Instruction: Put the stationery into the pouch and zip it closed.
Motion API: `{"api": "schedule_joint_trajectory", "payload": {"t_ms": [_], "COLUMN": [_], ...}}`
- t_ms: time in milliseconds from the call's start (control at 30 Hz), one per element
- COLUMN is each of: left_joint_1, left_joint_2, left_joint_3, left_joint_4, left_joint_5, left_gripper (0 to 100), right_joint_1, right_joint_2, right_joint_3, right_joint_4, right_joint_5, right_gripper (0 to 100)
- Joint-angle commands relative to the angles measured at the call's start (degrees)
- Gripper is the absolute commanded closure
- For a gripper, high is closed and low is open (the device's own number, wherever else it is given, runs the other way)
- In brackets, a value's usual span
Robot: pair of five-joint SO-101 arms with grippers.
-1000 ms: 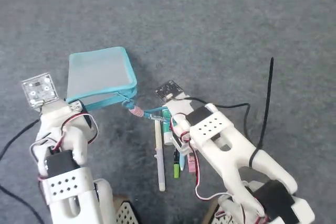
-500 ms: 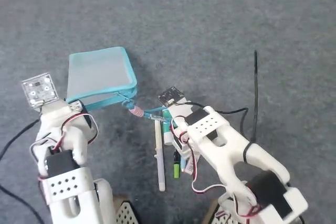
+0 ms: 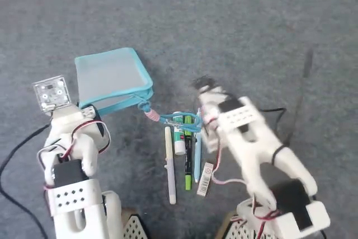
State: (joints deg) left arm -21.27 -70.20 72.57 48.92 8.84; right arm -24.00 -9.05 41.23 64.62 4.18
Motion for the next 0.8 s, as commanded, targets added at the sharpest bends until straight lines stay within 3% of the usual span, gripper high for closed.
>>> {"api": "schedule_joint_trajectory", "payload": {"t_ms": [0, 233, 467, 567, 767], "left_joint_1": [0.62, 0.62, 0.62, 0.62, 0.62], "left_joint_2": [0.62, 0.7, 0.7, 0.7, 0.7], "left_joint_3": [-1.19, -0.22, -0.22, -0.22, -0.31], "left_joint_4": [-1.05, -2.64, -2.55, -2.55, -2.55], "left_joint_5": [-0.88, -1.05, -1.67, -1.67, -1.67], "left_gripper": [99, 99, 99, 99, 99], "right_joint_1": [5.58, -0.75, -3.56, -6.64, -10.68], "right_joint_2": [-0.13, -8.48, -25.27, -23.96, -13.58], "right_joint_3": [-3.87, -4.04, 8.62, 8.88, 6.07], "right_joint_4": [1.45, 7.87, 1.19, 1.45, 1.63], "right_joint_5": [1.05, 0.18, -0.97, -1.93, -11.16], "right_gripper": [99.1, 99.1, 93.6, 86.9, 88.6]}}
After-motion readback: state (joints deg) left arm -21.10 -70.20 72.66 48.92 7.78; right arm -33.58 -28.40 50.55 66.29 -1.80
